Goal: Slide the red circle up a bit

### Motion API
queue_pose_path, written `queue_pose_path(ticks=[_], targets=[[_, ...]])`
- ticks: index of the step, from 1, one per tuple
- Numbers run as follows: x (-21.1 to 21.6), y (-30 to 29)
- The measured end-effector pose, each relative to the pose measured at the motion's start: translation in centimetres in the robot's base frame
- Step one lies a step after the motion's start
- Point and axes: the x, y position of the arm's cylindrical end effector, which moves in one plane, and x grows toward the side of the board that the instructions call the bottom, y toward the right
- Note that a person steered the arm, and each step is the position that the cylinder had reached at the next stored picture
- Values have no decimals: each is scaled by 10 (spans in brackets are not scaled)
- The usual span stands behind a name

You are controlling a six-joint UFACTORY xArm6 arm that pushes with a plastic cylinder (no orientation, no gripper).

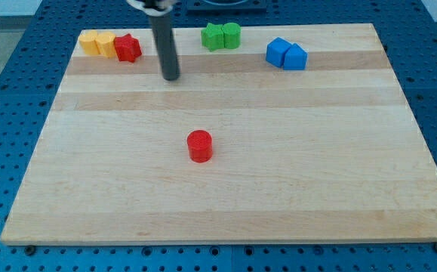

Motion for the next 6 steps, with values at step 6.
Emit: queue_pose_path(ticks=[6], targets=[[166,22]])
